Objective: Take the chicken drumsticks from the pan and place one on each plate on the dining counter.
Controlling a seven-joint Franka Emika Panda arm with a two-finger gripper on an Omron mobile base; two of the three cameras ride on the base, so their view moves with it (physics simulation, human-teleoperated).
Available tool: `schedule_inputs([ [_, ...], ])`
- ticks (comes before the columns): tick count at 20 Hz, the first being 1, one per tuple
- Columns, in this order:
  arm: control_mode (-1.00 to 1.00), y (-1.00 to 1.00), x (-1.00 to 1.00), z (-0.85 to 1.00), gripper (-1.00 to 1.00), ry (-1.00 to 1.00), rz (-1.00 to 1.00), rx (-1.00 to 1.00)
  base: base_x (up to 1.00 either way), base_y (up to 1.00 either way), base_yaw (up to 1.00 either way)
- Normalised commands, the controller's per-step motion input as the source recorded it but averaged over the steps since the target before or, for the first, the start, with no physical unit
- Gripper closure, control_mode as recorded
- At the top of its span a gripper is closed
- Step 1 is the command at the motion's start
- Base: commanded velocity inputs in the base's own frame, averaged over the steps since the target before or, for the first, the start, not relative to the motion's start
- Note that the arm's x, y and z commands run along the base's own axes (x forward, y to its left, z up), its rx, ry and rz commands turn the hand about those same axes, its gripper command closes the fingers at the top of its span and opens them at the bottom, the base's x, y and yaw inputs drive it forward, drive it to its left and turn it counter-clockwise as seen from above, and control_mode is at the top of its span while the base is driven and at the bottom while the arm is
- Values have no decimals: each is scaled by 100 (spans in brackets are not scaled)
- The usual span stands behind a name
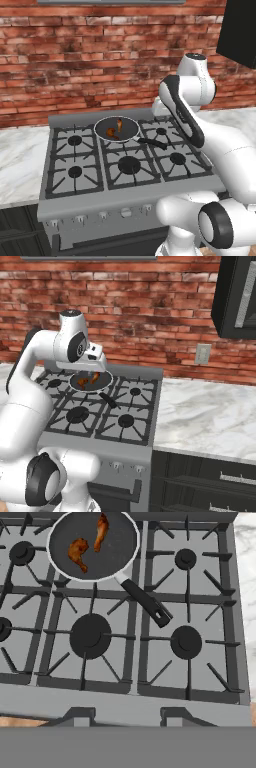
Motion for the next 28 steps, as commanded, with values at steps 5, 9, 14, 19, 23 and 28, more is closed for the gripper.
schedule_inputs([
  [5,-100,0,-6,-3,-100,2,1,-5,0,0,0],
  [9,-100,32,3,-23,-100,2,-3,-1,0,0,0],
  [14,-100,48,50,-26,-100,-3,-13,0,0,0,0],
  [19,-100,38,80,-30,-100,0,-7,0,0,0,0],
  [23,-100,33,96,-29,-100,4,-2,0,0,0,0],
  [28,-100,4,91,-29,-100,12,0,0,0,0,0],
])
